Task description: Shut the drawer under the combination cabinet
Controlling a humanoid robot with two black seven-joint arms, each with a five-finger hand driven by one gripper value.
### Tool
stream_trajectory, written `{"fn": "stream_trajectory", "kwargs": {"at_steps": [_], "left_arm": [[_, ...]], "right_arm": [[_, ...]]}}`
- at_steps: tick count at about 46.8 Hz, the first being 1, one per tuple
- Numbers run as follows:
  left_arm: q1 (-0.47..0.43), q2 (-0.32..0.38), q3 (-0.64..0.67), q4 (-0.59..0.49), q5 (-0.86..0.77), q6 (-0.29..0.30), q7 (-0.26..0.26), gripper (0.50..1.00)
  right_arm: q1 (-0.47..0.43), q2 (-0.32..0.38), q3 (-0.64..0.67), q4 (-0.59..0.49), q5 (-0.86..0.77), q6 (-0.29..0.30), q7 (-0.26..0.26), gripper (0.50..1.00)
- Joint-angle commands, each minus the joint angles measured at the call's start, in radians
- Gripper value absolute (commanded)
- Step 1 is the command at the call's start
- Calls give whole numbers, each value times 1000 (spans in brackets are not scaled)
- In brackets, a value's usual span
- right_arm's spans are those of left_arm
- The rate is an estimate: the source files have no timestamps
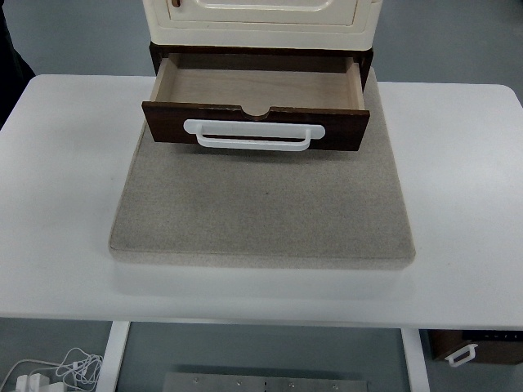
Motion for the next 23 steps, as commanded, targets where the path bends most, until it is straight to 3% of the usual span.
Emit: {"fn": "stream_trajectory", "kwargs": {"at_steps": [1,8,23], "left_arm": [[-23,25,46,-82,8,25,0,1000],[-68,80,121,-216,8,48,-3,1000],[-138,115,219,-487,19,109,-3,1000]], "right_arm": [[-1,0,0,0,1,0,0,952],[-1,0,0,0,1,0,0,952],[0,0,0,0,1,0,0,952]]}}
